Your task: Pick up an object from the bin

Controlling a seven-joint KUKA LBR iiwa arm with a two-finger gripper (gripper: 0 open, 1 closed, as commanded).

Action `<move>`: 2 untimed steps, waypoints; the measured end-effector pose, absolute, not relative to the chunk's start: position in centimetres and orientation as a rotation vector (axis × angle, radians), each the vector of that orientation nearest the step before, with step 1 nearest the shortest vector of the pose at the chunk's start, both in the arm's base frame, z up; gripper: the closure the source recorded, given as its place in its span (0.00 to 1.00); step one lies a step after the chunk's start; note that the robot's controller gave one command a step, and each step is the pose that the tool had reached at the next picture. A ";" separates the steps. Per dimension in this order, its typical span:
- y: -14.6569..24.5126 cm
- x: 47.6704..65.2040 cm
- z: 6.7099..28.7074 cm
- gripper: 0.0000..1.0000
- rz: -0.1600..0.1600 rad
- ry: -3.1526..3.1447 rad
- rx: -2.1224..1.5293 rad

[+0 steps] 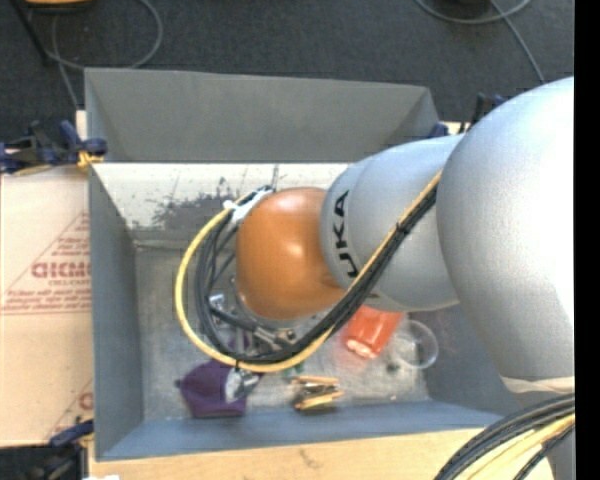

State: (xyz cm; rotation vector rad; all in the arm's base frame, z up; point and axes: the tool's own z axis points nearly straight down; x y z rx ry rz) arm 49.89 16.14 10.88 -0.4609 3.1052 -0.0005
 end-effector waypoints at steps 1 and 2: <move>17.3 49.8 7.6 0.00 0.001 3.083 -0.595; 20.5 48.1 7.9 1.00 -0.021 3.013 -0.928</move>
Offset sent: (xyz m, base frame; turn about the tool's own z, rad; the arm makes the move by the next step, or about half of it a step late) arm -0.0225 0.0487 -0.0388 -0.3071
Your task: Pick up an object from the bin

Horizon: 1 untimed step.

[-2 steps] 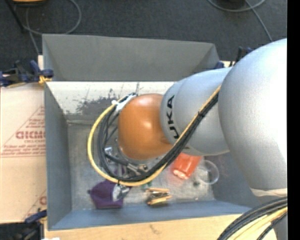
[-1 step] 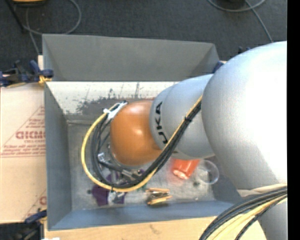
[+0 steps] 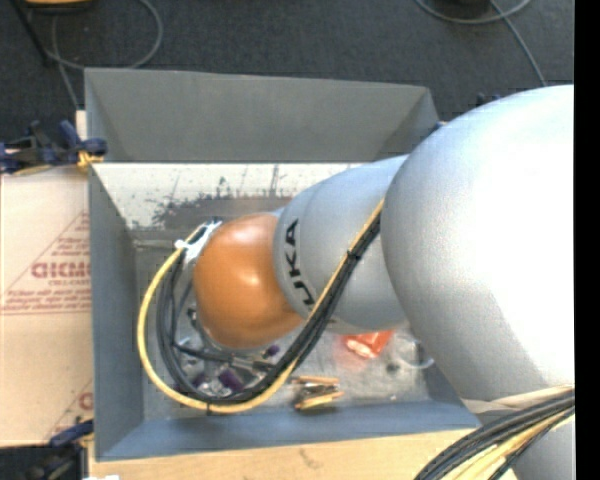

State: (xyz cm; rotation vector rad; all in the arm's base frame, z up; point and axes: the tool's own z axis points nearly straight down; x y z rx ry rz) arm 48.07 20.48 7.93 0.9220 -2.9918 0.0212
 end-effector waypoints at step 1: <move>20.5 48.1 7.9 1.00 0.020 -2.993 0.922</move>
Offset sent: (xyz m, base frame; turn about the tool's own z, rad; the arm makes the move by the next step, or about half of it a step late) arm 0.0000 0.0001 0.0053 -0.0001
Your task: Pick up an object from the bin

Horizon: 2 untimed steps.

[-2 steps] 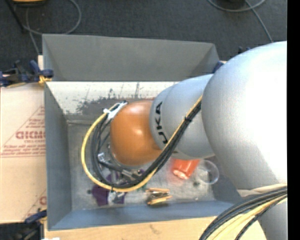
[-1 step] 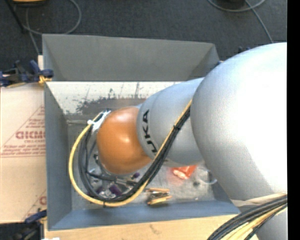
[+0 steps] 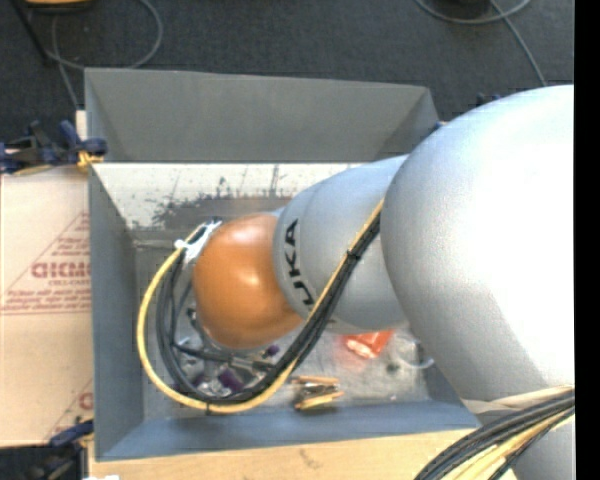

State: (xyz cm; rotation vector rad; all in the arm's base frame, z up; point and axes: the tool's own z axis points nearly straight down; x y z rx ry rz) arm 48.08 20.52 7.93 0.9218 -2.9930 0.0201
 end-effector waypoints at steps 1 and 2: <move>20.5 48.1 8.0 1.00 0.017 -2.994 0.921; 20.5 47.9 8.4 1.00 0.007 -3.000 0.919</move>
Offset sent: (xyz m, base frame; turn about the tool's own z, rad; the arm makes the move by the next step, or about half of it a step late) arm 0.0000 0.0000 0.0868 0.0000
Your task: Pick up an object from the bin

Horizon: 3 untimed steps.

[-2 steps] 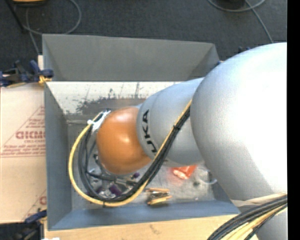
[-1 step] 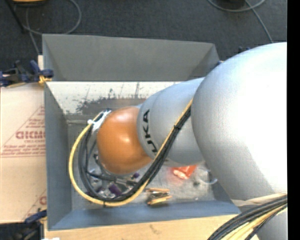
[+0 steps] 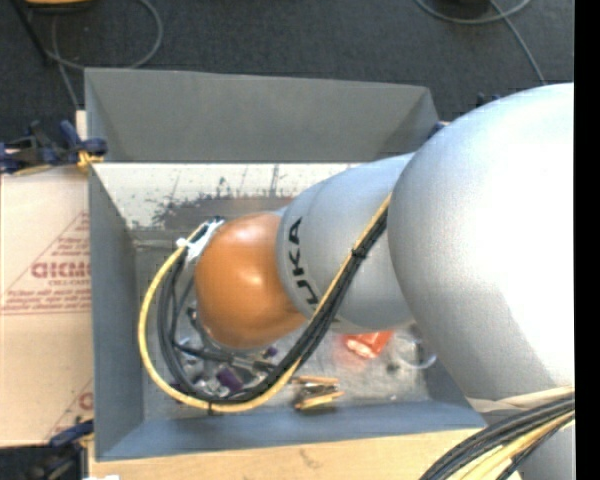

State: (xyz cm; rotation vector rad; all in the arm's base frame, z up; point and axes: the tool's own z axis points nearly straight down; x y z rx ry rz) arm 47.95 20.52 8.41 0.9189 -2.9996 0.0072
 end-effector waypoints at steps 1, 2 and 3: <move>20.5 47.8 10.3 1.00 0.002 -2.998 0.919; 20.6 47.9 12.5 1.00 0.001 -3.002 0.921; 20.6 48.0 14.0 1.00 0.000 -3.008 0.921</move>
Offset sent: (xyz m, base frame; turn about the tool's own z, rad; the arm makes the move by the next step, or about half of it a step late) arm 0.0000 0.0001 0.0112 0.0000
